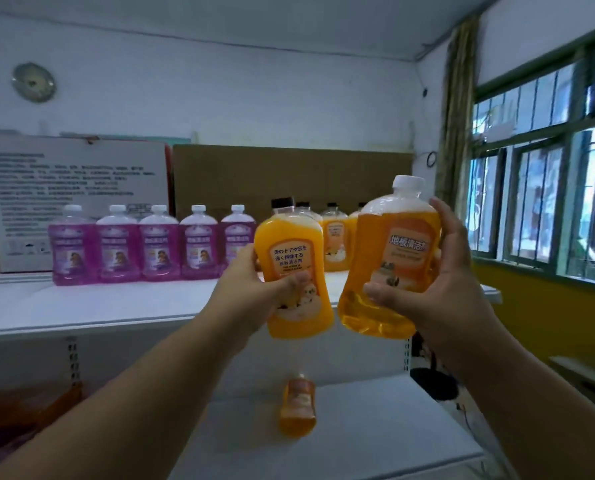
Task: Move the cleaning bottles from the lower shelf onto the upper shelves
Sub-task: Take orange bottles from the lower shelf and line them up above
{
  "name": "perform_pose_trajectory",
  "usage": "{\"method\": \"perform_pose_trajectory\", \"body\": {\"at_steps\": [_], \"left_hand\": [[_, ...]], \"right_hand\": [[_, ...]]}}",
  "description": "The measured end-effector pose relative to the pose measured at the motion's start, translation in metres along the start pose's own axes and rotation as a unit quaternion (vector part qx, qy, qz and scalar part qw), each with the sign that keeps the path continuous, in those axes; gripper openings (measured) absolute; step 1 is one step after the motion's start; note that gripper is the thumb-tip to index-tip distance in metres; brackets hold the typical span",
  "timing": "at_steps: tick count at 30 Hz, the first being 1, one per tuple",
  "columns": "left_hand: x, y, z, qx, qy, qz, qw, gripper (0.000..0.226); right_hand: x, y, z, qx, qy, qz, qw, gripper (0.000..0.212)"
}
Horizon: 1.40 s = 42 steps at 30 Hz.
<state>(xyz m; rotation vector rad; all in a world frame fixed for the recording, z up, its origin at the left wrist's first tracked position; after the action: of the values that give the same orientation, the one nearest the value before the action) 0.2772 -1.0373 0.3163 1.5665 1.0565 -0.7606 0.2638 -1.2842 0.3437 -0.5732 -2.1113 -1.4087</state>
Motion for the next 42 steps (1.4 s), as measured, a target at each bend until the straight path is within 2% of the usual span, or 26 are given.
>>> {"method": "perform_pose_trajectory", "body": {"at_steps": [9, 16, 18, 20, 22, 23, 25, 27, 35, 40, 42], "left_hand": [[0.016, 0.148, 0.076, 0.005, 0.096, -0.021, 0.995, 0.051], [0.047, 0.206, 0.096, -0.029, 0.178, -0.049, 0.982, 0.044], [0.05, 0.211, 0.095, -0.034, 0.206, -0.056, 0.976, 0.05], [0.043, 0.21, 0.089, -0.058, 0.241, -0.042, 0.968, 0.075], [0.024, 0.204, 0.084, -0.095, 0.327, 0.0, 0.94, 0.11], [0.011, 0.202, 0.087, -0.102, 0.391, 0.027, 0.914, 0.117], [-0.008, 0.203, 0.101, -0.078, 0.507, 0.068, 0.856, 0.112], [-0.014, 0.211, 0.11, -0.048, 0.567, 0.068, 0.82, 0.102], [-0.01, 0.242, 0.108, -0.065, 0.651, 0.064, 0.753, 0.094], [0.005, 0.265, 0.104, -0.084, 0.703, 0.058, 0.704, 0.097], [0.01, 0.27, 0.101, -0.093, 0.711, 0.061, 0.695, 0.096]], "right_hand": [[-0.085, 0.056, -0.1, -0.016, -0.063, 0.02, 0.998, 0.12], [-0.167, 0.11, -0.122, 0.034, -0.068, 0.034, 0.997, 0.119], [-0.185, 0.12, -0.122, 0.045, -0.056, 0.037, 0.997, 0.118], [-0.197, 0.125, -0.119, 0.052, -0.056, 0.04, 0.996, 0.118], [-0.206, 0.128, -0.114, 0.059, -0.057, 0.039, 0.996, 0.119], [-0.21, 0.129, -0.112, 0.062, -0.059, 0.039, 0.996, 0.119], [-0.215, 0.129, -0.11, 0.063, -0.059, 0.039, 0.996, 0.12], [-0.219, 0.129, -0.111, 0.066, -0.06, 0.036, 0.995, 0.12], [-0.215, 0.137, -0.113, 0.082, -0.144, 0.033, 0.986, 0.12], [-0.218, 0.14, -0.111, 0.086, -0.153, 0.039, 0.984, 0.121], [-0.219, 0.14, -0.112, 0.088, -0.156, 0.041, 0.983, 0.121]]}}
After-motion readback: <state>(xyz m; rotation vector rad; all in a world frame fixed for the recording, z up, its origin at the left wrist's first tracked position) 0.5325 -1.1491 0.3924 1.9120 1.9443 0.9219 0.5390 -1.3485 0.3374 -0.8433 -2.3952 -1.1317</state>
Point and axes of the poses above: each hand's wrist, its own y-axis towards the middle knuckle, its own z-axis out of the palm, x = y × z, the point moved 10 cm from there along y, towards the middle knuckle, and after that the axes turned 14 degrees about x, right-handed, at the moved point
